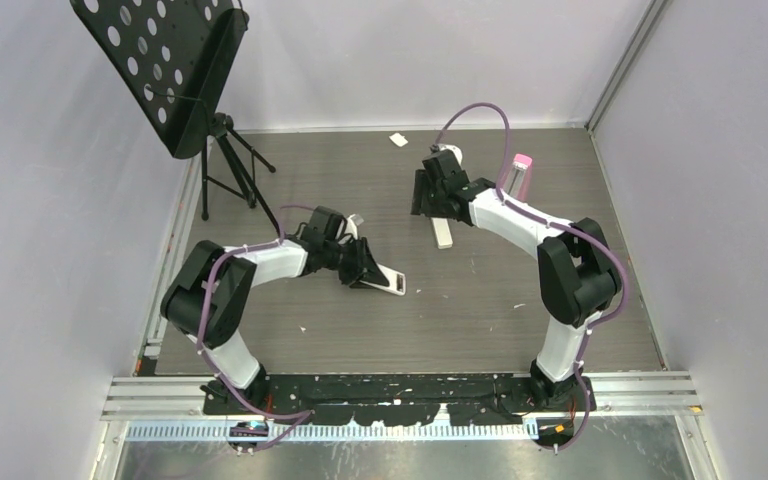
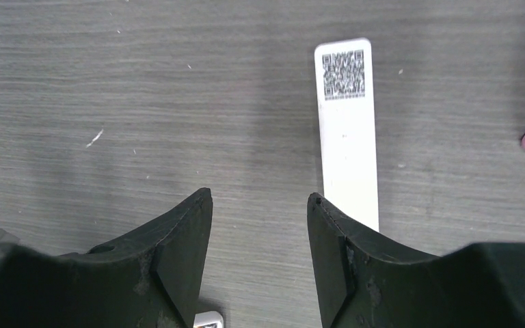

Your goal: Load the batteries into the remote control

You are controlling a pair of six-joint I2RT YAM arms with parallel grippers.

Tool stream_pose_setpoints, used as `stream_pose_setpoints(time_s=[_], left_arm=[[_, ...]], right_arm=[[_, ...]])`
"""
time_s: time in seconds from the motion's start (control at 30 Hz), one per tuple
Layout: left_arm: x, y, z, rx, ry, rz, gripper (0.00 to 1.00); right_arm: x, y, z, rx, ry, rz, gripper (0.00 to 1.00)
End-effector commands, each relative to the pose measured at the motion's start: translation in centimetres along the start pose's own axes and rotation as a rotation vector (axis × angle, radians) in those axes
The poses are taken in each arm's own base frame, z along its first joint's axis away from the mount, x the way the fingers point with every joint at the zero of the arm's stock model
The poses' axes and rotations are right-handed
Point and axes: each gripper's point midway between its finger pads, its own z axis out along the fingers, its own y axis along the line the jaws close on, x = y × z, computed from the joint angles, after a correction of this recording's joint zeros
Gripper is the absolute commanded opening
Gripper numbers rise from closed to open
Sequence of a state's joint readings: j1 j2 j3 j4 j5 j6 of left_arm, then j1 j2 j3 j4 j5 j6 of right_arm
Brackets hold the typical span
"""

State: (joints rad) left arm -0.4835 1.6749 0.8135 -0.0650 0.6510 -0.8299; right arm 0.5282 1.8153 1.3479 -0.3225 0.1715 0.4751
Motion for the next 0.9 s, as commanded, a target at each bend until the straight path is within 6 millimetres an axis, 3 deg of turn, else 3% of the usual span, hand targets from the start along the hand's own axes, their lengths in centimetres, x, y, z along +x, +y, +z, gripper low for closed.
stream_pose_setpoints(time_s=[0.0,0.17,0.43,0.5,0.7,0.87], left_arm=[[0.5,1.8,0.7,-0.059,0.024,-0.047,0.28],[1.1,3.5,0.2,-0.155,0.026,-0.064,0.59],[0.7,6.3,-2.5,-0.393,-0.042,-0.059,0.87],[0.3,6.7,-3.7,-0.461,-0.068,-0.040,0.99],[-0.6,6.5,-6.2,-0.561,-0.113,0.002,1.00],[-4.2,3.3,-6.9,-0.515,-0.226,0.064,0.96]], right_arm=[[0.3,0.4,-0.5,-0.019,0.002,0.073,0.58],[0.6,0.4,-0.4,-0.011,0.023,0.098,0.58],[1.0,-0.5,-1.3,0.015,0.045,0.133,0.58],[1.0,-0.7,-1.9,0.017,0.046,0.138,0.58],[1.0,-1.3,-3.2,0.016,0.045,0.156,0.58],[0.8,-2.1,-4.5,0.016,0.026,0.179,0.58]])
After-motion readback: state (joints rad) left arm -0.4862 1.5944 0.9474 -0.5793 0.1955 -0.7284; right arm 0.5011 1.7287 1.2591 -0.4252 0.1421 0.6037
